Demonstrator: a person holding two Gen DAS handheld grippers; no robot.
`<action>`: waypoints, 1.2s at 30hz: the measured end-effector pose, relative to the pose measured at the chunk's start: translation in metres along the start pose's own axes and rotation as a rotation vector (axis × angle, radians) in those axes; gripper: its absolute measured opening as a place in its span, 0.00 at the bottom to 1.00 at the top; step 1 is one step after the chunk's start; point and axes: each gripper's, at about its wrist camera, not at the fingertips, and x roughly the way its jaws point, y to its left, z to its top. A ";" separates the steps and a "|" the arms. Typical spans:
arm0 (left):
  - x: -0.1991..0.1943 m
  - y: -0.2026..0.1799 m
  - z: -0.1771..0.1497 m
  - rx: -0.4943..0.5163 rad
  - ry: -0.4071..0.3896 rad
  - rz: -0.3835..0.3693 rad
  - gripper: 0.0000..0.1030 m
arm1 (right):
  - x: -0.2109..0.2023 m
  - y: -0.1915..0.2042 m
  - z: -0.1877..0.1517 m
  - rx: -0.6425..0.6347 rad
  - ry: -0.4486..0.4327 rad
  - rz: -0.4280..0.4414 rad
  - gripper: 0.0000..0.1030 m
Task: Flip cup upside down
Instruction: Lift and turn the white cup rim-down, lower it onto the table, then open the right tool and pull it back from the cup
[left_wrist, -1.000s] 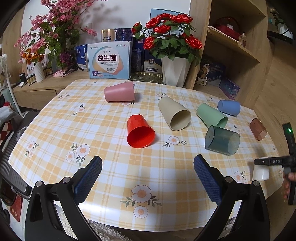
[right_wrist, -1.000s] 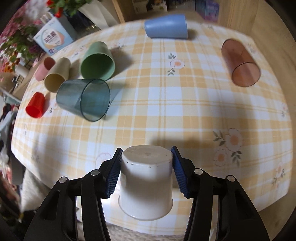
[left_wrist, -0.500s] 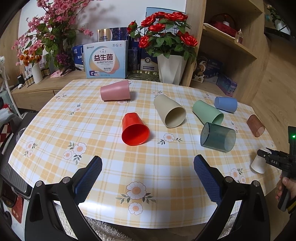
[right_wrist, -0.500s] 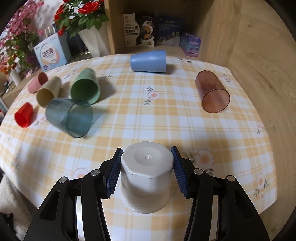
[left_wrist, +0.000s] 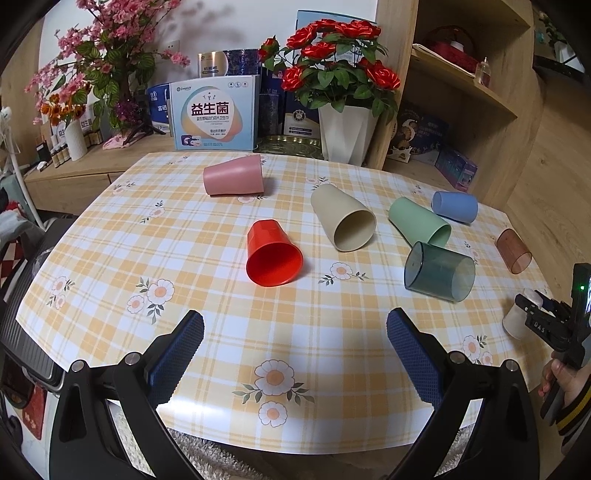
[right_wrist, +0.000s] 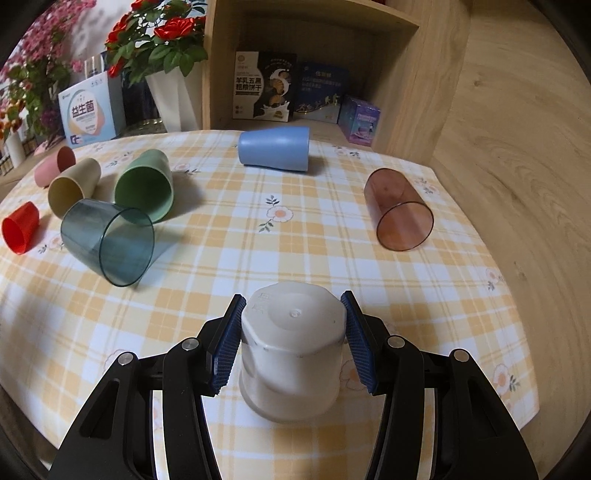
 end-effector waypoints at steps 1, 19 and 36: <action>0.000 0.000 0.000 -0.001 0.001 -0.001 0.94 | 0.000 0.001 -0.002 0.002 0.005 0.002 0.50; -0.012 -0.006 0.009 0.029 -0.018 -0.018 0.94 | -0.022 -0.007 -0.005 0.119 0.023 0.069 0.60; -0.107 -0.011 0.051 0.112 -0.223 -0.094 0.94 | -0.187 0.017 0.033 0.128 -0.241 0.123 0.85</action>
